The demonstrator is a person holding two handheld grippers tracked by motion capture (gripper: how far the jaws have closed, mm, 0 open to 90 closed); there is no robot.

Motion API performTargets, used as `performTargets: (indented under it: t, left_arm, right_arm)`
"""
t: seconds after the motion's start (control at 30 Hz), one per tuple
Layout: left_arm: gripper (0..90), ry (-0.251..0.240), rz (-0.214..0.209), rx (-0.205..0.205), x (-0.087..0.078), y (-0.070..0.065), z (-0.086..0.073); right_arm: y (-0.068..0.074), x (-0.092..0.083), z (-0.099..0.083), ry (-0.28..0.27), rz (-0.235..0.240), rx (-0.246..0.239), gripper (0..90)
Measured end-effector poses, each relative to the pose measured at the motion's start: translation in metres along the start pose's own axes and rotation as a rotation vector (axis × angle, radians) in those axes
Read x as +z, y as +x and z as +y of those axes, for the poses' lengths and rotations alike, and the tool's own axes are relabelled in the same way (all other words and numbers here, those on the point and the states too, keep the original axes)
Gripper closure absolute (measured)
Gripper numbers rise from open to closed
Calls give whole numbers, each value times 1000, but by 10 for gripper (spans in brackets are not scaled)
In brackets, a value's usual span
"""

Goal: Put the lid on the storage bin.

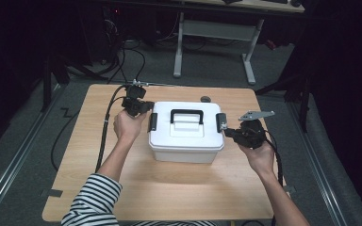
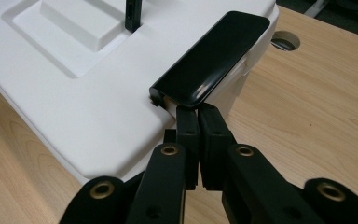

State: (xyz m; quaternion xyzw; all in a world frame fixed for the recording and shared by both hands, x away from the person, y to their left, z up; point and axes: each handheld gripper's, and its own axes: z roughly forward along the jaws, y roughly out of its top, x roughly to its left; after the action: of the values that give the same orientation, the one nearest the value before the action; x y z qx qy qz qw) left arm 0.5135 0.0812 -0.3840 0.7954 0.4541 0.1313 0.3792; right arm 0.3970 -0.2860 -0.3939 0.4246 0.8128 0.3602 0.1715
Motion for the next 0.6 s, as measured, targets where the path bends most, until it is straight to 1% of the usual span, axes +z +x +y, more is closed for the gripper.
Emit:
performTargets:
  t: [0.2,0.3,0.47,0.53,0.6]
  left_arm:
    - [899,1,17,9,4,-3,3]
    - [893,-3,9,5,3,-2,2]
    - [884,-22,8,14,-4,-2,0]
    - [879,-37,7,14,-9,-2,-1]
    - [872,-46,4,21,-13,-3,-1]
  right_arm:
    - [0,6,0,29,-3,3,883]
    - [0,4,-1,16,2,7,881]
    - [-1,-6,-2,3,-1,7,866]
    - [-1,-9,-3,-7,4,9,866]
    - [0,-10,-3,-7,-1,2,866]
